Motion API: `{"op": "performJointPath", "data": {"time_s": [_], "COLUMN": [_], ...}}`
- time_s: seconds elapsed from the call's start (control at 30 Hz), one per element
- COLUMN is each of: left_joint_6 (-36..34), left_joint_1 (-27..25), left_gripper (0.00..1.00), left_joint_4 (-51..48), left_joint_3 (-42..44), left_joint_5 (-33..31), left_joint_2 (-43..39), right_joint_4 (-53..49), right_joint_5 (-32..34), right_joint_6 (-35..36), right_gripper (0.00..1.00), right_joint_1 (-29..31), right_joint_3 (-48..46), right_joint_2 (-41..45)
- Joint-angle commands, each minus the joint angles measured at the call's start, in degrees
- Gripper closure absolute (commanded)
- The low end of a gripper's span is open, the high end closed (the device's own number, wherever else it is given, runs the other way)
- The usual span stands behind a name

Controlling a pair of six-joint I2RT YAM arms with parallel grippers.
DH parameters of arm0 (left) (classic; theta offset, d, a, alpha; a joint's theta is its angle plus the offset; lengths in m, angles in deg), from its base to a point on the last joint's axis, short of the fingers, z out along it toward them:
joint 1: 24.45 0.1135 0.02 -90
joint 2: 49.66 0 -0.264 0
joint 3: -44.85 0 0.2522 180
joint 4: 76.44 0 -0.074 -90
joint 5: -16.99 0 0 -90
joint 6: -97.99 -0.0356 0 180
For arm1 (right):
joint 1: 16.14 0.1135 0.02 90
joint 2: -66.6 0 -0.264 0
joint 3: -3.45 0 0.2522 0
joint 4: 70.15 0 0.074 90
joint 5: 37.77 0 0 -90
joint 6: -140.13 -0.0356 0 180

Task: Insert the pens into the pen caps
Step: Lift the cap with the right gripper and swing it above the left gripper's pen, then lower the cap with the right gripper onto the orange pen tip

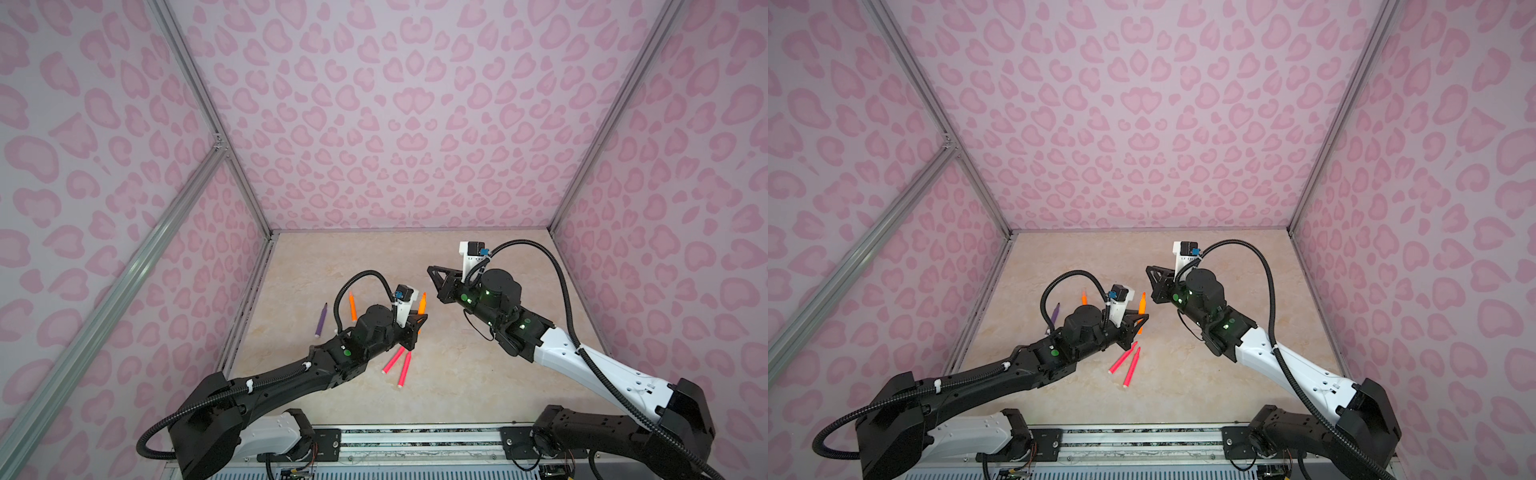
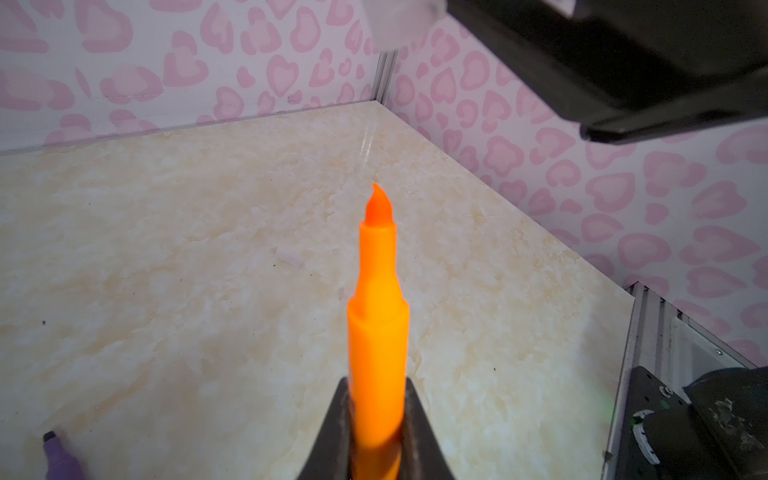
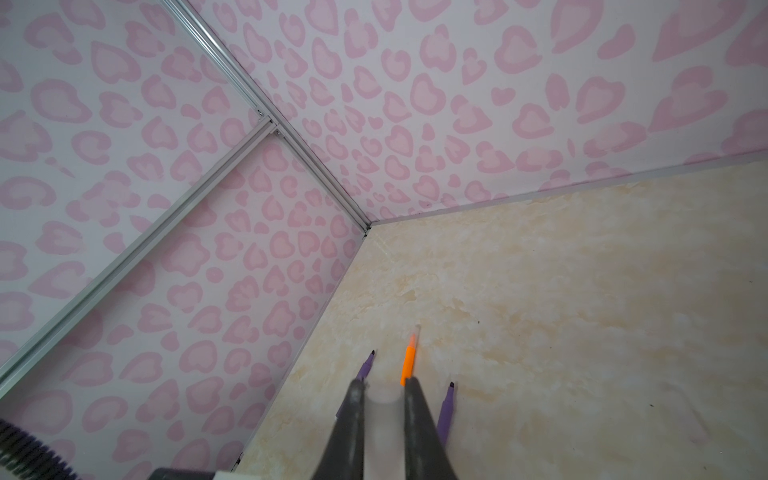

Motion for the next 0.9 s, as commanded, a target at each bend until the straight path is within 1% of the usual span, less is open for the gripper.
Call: {"op": "performJointPath", "data": {"time_s": [0.0, 0.13, 0.4, 0.87], "left_joint_6": [-0.2, 0.3, 0.7, 0.7], "left_joint_1": [0.1, 0.1, 0.1, 0.1], "left_gripper": [0.96, 0.96, 0.96, 0.96], "left_joint_4": [2.7, 2.5, 2.0, 2.1], "left_joint_3": [-0.9, -0.6, -0.8, -0.7], "left_joint_5": [0.4, -0.6, -1.5, -1.4], "left_joint_2": [0.1, -0.3, -0.3, -0.5], "right_joint_4": [1.7, 2.8, 5.7, 5.9], "right_joint_5": [0.8, 0.4, 3.3, 5.9], "right_joint_6": [-0.1, -0.9, -1.4, -1.6], "right_gripper": [1.0, 1.0, 1.0, 1.0], "right_joint_1": [0.4, 1.3, 3.6, 5.0], "right_joint_3": [0.5, 0.3, -2.8, -4.7], "right_joint_2": [-1.2, -2.2, -0.8, -0.5]}}
